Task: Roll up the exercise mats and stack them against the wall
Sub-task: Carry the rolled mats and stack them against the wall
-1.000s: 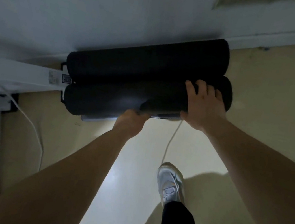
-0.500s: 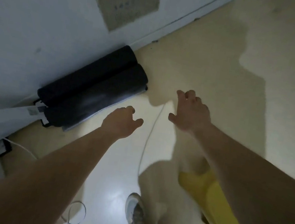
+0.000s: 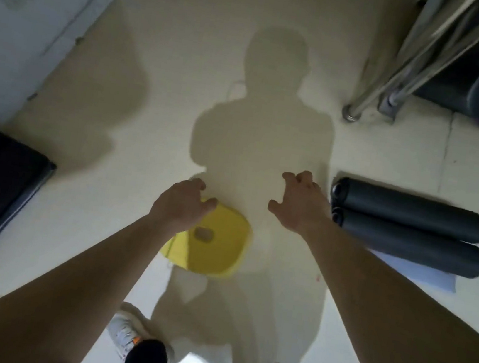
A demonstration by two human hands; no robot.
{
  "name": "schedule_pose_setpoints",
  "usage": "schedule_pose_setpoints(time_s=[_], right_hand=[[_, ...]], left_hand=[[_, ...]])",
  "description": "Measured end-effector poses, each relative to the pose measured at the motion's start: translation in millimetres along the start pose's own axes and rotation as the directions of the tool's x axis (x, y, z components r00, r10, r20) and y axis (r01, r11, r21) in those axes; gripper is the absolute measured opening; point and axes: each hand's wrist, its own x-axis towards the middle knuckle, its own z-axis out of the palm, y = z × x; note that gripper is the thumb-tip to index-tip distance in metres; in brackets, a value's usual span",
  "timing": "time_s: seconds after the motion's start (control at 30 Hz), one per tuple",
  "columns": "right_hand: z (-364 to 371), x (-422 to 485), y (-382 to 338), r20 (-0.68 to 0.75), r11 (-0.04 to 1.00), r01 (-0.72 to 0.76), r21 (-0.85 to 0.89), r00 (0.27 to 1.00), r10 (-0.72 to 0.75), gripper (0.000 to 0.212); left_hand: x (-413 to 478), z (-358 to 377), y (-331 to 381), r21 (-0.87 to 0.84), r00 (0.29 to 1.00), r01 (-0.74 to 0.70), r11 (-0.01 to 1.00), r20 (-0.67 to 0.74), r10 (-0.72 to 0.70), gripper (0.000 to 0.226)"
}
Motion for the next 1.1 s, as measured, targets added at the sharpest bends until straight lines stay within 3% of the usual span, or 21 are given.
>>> schedule_pose_setpoints(time_s=[0.27,0.53,0.7,0.87,1.1], right_hand=[[9.7,-84.2,310.0,0.033,0.940,-0.306,0.152,0.952,0.305,0.064],[55.9,-94.9,477.1,0.159,0.802,-0.539,0.258,0.843,0.515,0.071],[87.8,-46.8,555.1,0.208,0.730,-0.612,0.305,0.791,0.575,0.073],[145.9,26.3,626.9,0.206,0.723,-0.611,0.322,0.791,0.576,0.072],[239.8,115.4,749.4,0.166,0.730,-0.615,0.297,0.787,0.595,0.076]], left_hand=[[-26.4,172.5,229.2,0.152,0.967,-0.196,0.969,0.192,0.166,0.058],[5.8,303.0,360.6,0.259,0.887,-0.375,0.890,0.380,0.263,0.064],[73.9,356.1,392.3,0.239,0.912,-0.285,0.928,0.365,0.186,0.064],[152.8,410.8,389.8,0.255,0.957,-0.181,0.950,0.267,0.111,0.070],[238.4,503.1,377.2,0.146,0.991,0.127,0.981,0.017,-0.131,0.094]])
